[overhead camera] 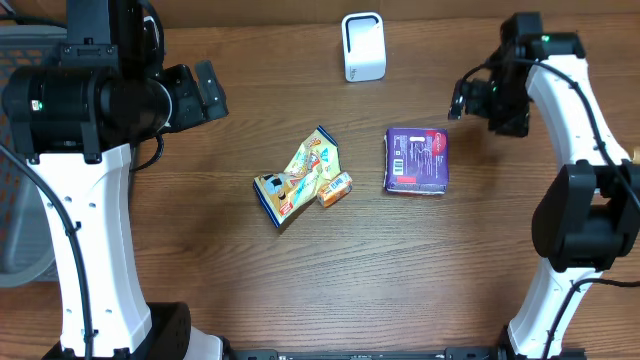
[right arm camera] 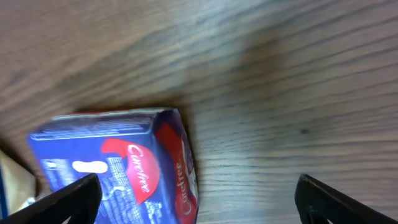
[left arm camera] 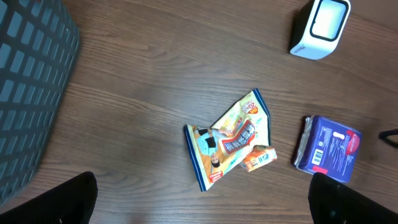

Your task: Scan the item barcode

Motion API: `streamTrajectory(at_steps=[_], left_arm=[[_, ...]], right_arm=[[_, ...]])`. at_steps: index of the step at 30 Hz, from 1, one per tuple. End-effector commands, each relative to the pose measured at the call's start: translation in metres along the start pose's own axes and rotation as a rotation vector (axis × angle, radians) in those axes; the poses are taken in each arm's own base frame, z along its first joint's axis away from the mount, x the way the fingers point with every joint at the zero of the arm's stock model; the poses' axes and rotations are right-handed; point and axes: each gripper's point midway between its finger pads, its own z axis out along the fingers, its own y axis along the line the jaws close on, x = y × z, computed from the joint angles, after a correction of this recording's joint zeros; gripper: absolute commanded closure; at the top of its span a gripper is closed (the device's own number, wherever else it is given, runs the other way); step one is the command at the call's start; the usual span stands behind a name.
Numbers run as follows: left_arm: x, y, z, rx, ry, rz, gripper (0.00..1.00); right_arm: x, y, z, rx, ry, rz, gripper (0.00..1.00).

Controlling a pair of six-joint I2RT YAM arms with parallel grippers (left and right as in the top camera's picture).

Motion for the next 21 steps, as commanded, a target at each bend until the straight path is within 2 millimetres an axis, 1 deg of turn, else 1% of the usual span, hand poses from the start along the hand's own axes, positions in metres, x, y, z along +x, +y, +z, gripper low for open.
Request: streamTrajectory(at_steps=[1, 2, 3, 8, 9, 10, 11, 13, 14, 17, 19, 21], left_arm=[[0.000, 0.002, -0.005, 0.000, -0.015, -0.013, 0.00], [0.000, 0.002, -0.005, 0.000, -0.015, -0.013, 0.00], [0.000, 0.002, -0.005, 0.000, -0.015, -0.013, 0.00], [0.000, 0.002, -0.005, 0.000, -0.015, -0.013, 0.00], [0.000, 0.002, -0.005, 0.000, -0.015, -0.013, 0.00], [0.000, 0.002, -0.005, 0.000, -0.015, -0.013, 0.01], [0.000, 0.002, -0.005, 0.000, -0.015, -0.013, 0.00], [0.000, 0.002, -0.005, 0.000, -0.015, -0.013, 0.00], [0.000, 0.002, -0.005, 0.000, -0.015, -0.013, 0.00], [0.000, 0.002, -0.005, 0.000, -0.015, -0.013, 0.00], [0.000, 0.002, -0.005, 0.000, -0.015, -0.013, 0.00], [0.000, 0.002, -0.005, 0.000, -0.015, -0.013, 0.00]], right_arm=[[0.021, 0.021, 0.021, -0.140, 0.079, -0.078, 0.00], [0.026, 0.026, 0.024, -0.181, 0.092, -0.094, 0.00], [0.032, 0.033, 0.033, -0.242, 0.110, -0.110, 0.00], [0.042, 0.035, 0.050, -0.289, 0.128, -0.103, 0.00], [0.044, 0.035, 0.052, -0.290, 0.132, -0.102, 0.04], [0.046, 0.034, 0.054, -0.289, 0.137, -0.096, 0.09], [0.047, 0.033, 0.057, -0.288, 0.141, -0.094, 0.17], [0.051, 0.031, 0.062, -0.286, 0.148, -0.090, 0.25], [0.052, 0.030, 0.064, -0.286, 0.150, -0.088, 0.28], [0.054, 0.029, 0.070, -0.285, 0.150, -0.063, 0.30], [0.054, 0.029, 0.073, -0.290, 0.146, -0.058, 0.37], [0.055, 0.029, 0.075, -0.292, 0.146, -0.047, 0.46]])
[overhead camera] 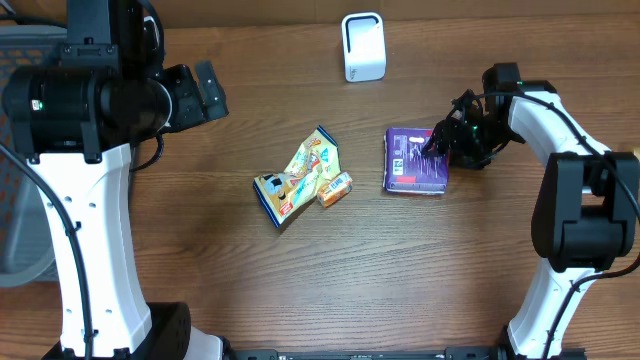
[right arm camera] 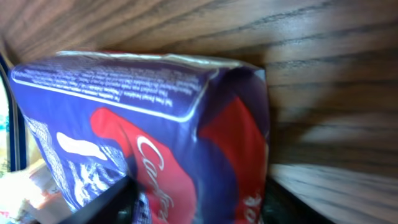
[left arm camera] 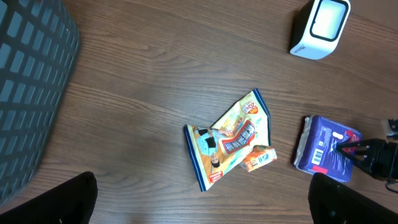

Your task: Scan the item barcode

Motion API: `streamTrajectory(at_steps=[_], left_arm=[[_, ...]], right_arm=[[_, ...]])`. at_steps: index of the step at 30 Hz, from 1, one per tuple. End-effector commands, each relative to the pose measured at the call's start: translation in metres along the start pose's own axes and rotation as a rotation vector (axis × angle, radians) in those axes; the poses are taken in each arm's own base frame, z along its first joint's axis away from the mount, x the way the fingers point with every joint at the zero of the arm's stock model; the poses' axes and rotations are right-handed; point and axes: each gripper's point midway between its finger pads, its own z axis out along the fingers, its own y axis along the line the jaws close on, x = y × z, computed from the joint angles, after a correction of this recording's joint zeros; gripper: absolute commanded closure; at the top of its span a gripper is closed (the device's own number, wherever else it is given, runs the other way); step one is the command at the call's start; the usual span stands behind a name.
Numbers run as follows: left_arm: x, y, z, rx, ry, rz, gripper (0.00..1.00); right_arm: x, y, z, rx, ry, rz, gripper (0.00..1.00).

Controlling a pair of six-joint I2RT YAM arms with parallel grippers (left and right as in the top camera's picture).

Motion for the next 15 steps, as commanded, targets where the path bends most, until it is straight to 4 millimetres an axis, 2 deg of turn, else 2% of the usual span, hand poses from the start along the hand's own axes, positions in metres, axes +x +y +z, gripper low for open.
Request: streamTrajectory(at_steps=[1, 6, 8, 10, 15], left_arm=[[0.000, 0.002, -0.005, 0.000, -0.015, -0.013, 0.00], [0.000, 0.002, -0.005, 0.000, -0.015, -0.013, 0.00], [0.000, 0.002, -0.005, 0.000, -0.015, -0.013, 0.00], [0.000, 0.002, -0.005, 0.000, -0.015, -0.013, 0.00], [0.000, 0.002, -0.005, 0.000, -0.015, -0.013, 0.00]], right_arm=[[0.006, -0.006, 0.007, 0.016, 0.014, 0.030, 0.51], [0.004, -0.006, 0.007, 0.015, 0.006, 0.028, 0.78], [0.001, -0.006, 0.002, 0.015, 0.000, 0.049, 0.84], [-0.005, -0.005, -0.008, 0.013, -0.013, 0.061, 0.95], [-0.023, -0.004, -0.049, 0.097, -0.055, 0.065, 0.96]])
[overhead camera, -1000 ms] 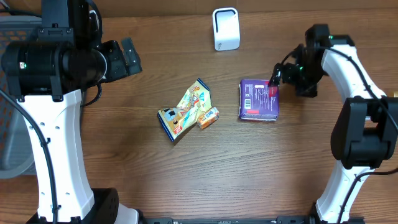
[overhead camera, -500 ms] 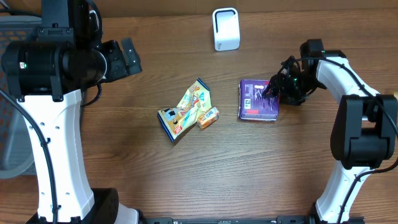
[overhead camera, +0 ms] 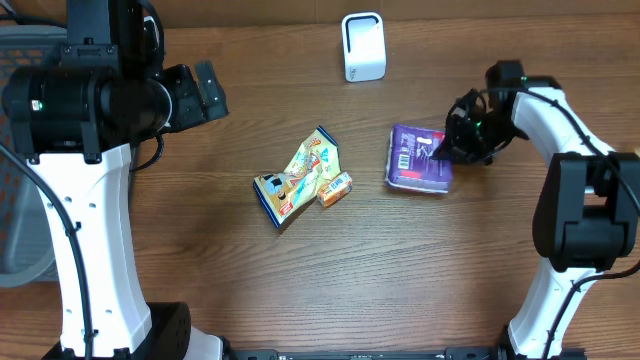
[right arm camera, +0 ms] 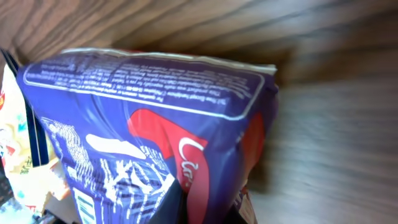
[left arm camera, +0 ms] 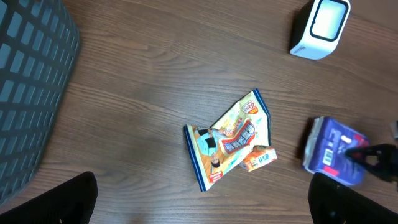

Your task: Scan the item barcode

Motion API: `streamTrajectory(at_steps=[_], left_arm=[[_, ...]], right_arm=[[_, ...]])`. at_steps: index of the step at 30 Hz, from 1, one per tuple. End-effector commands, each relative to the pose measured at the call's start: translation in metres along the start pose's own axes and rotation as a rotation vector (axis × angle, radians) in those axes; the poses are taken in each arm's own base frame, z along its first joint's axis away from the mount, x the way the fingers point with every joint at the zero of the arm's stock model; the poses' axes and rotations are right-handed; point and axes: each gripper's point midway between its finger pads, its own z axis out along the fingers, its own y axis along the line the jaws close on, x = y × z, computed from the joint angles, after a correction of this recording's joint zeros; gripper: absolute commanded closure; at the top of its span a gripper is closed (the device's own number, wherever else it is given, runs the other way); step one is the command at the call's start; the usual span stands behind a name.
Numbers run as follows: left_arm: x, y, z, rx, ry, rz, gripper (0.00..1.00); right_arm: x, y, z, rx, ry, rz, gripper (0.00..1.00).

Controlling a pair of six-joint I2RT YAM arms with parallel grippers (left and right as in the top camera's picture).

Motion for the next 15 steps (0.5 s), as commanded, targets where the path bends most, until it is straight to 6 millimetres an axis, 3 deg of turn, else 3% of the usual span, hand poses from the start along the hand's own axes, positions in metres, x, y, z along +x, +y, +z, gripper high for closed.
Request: streamTrajectory(at_steps=[1, 8, 15], left_arm=[[0.000, 0.002, -0.005, 0.001, -0.016, -0.013, 0.00], [0.000, 0.002, -0.005, 0.000, -0.015, -0.013, 0.00], [0.000, 0.002, -0.005, 0.000, -0.015, -0.013, 0.00]], right_arm=[[-0.027, -0.006, -0.035, 0.110, -0.098, -0.015, 0.96], [-0.032, -0.020, -0.111, 0.439, -0.190, 0.029, 0.96], [0.003, -0.061, -0.156, 0.856, -0.210, 0.243, 0.96]])
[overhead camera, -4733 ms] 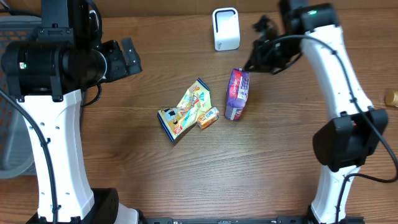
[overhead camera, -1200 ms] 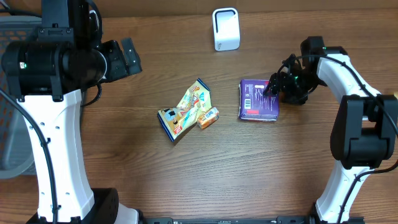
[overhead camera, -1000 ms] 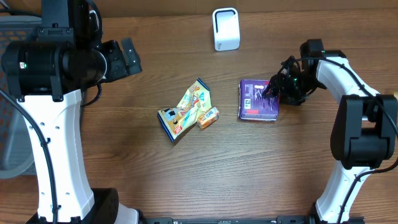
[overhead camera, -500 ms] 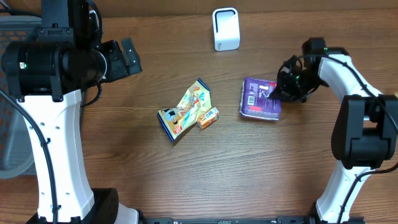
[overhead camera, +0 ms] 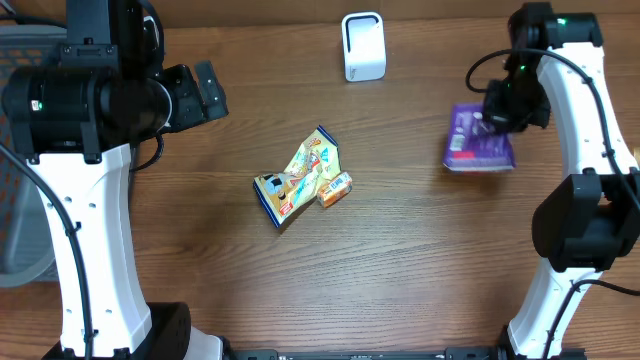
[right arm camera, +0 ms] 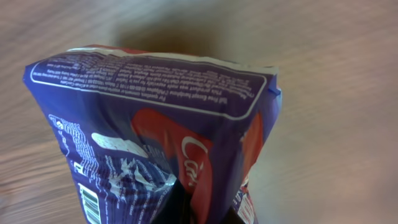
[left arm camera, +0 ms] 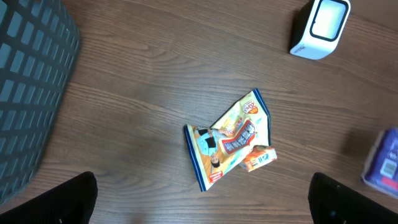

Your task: Scan the item barcode

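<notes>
My right gripper (overhead camera: 497,122) is shut on the purple packet (overhead camera: 478,141) and holds it off the table at the right. In the right wrist view the purple packet (right arm camera: 161,130) fills the frame, a barcode at its lower left, its wrapper pinched between my fingers. The white scanner (overhead camera: 363,46) stands at the back centre, well left of the packet; it also shows as scanner (left arm camera: 319,28). The packet's edge (left arm camera: 384,163) shows at the right of the left wrist view. My left gripper (left arm camera: 202,214) hangs high over the left side, open, holding nothing.
A yellow snack pouch (overhead camera: 298,177) and a small orange sachet (overhead camera: 336,187) lie mid-table. A dark grid basket (left arm camera: 28,93) sits at the far left.
My right gripper has lifted the purple packet off the table and carried it to the right and back. The left arm has not moved.
The purple packet lay flat right of centre with my right gripper open above and to its right. Then the gripper was down at the packet's right edge, then shut on it with the packet tilted. Now it holds it in the air further right.
</notes>
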Motion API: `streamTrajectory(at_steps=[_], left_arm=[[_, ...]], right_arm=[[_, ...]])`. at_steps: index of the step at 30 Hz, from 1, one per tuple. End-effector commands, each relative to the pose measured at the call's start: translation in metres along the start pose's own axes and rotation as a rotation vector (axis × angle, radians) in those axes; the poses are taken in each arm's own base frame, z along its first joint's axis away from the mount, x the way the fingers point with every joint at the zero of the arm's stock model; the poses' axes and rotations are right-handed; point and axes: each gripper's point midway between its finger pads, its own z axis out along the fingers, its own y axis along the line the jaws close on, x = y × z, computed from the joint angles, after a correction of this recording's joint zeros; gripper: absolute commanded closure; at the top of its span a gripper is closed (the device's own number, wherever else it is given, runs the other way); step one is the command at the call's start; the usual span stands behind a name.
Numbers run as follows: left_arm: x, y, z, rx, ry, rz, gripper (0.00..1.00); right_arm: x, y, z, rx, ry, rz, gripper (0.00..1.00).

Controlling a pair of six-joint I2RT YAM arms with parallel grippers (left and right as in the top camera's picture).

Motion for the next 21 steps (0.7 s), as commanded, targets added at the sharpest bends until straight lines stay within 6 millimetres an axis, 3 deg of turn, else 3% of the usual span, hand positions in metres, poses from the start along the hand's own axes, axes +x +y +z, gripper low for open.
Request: streamTrajectory(at_steps=[1, 11, 18, 21], left_arm=[[0.000, 0.002, -0.005, 0.000, -0.015, -0.013, 0.00], [0.000, 0.002, -0.005, 0.000, -0.016, -0.013, 0.00], [0.000, 0.002, -0.005, 0.000, -0.015, -0.013, 0.00], [0.000, 0.002, -0.005, 0.000, -0.015, -0.013, 0.00]], right_arm=[[-0.006, -0.039, -0.011, 0.265, -0.089, 0.139, 0.96], [-0.004, -0.042, -0.009, 0.330, -0.110, 0.163, 0.96], [0.010, -0.068, 0.012, 0.534, -0.089, 0.186, 0.96], [0.016, -0.069, 0.021, 0.549, -0.066, 0.184, 0.96]])
